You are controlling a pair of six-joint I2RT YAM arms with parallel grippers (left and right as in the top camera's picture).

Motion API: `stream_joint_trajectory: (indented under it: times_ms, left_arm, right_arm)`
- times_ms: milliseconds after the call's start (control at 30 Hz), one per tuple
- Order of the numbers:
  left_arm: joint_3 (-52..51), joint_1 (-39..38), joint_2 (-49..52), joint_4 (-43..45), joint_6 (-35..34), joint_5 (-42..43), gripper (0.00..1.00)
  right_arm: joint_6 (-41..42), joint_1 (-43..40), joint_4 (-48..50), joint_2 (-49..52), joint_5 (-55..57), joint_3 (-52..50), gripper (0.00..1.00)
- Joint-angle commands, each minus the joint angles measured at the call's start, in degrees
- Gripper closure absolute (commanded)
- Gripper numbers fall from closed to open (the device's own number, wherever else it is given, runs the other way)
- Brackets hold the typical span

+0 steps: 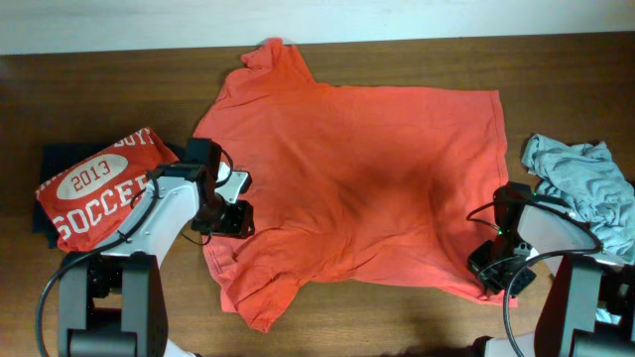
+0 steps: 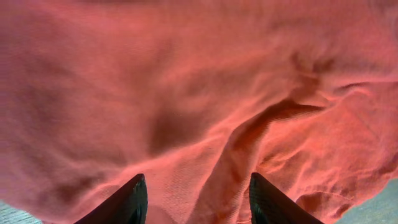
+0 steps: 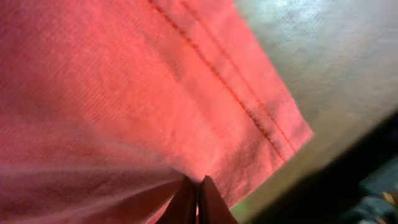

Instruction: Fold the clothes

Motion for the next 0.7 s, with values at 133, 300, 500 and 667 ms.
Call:
stream_joint_trajectory:
  times_ms: [133, 300, 500, 667]
  left_arm:
    - [-0.1, 0.1, 0.4, 0.0, -0.5, -0.4, 0.48]
    - [3.8, 0.1, 0.1, -2.8, -0.5, 0.1, 0.48]
    - [11.3, 0.1, -2.6, -7.3, -0.1, -0.1, 0.47]
    - [10.8, 0.1, -2.6, -7.6, 0.0, -0.6, 0.50]
  right_arm:
    - [-3.9, -2.5, -1.2, 0.3, 5.0, 3.6, 0.74]
    - [-12.7, -2.5, -1.1, -0.3, -1.4, 8.5, 0.61]
    - [-19.1, -2.4, -1.6, -3.5, -13.0, 18.4, 0.46]
    - [-22.5, -2.4, -2.4, -3.5, -18.7, 19.8, 0.45]
